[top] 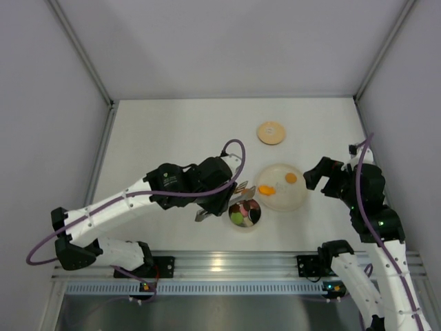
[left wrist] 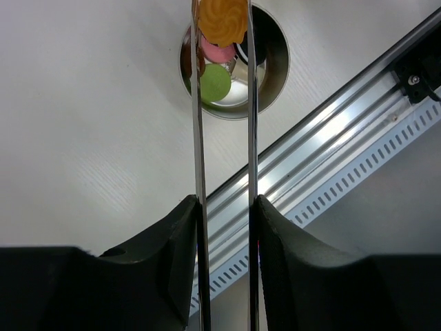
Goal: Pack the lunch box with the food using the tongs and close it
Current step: Place the fake food in the packing box, then pick up the fake food from the plate.
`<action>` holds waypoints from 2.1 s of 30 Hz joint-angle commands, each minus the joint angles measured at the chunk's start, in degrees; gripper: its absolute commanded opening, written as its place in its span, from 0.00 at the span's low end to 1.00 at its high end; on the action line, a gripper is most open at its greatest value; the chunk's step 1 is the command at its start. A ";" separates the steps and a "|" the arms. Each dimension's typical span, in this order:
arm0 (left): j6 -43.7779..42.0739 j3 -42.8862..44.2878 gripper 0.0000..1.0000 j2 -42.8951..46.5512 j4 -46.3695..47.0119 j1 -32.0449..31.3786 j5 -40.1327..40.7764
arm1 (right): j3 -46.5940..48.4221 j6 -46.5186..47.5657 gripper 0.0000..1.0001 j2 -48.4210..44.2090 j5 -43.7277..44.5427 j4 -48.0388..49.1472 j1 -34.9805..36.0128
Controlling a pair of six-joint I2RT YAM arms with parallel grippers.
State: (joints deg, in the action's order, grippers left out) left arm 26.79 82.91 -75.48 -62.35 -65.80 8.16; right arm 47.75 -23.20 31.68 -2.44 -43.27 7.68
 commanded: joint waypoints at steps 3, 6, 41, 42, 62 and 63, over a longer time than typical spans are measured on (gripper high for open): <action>2.31 -3.81 0.41 2.62 -1.46 -0.82 -2.10 | 1.74 -0.53 0.99 0.40 0.42 0.64 -0.65; 2.66 -5.83 0.42 3.23 -0.94 -1.00 -2.01 | 1.91 -0.35 0.99 0.49 0.68 0.46 -0.65; -7.09 23.34 0.58 -26.45 1.09 0.14 4.49 | 2.53 -0.09 0.99 -0.65 0.50 -0.94 -0.65; -7.53 23.61 0.58 -27.08 1.26 0.41 4.32 | 2.61 -0.18 1.00 -0.83 0.50 -0.94 -0.65; -12.02 19.48 0.57 -32.71 4.78 4.27 -0.87 | 2.09 0.17 1.00 -0.83 0.59 -1.03 -0.65; -12.02 18.87 0.57 -32.71 4.87 4.45 -1.13 | 2.00 0.17 0.99 -0.83 0.50 -0.94 -0.65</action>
State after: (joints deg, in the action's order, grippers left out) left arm 15.79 102.87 -107.42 -59.51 -61.87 8.16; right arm 47.75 -23.57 31.11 -2.42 -43.35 7.68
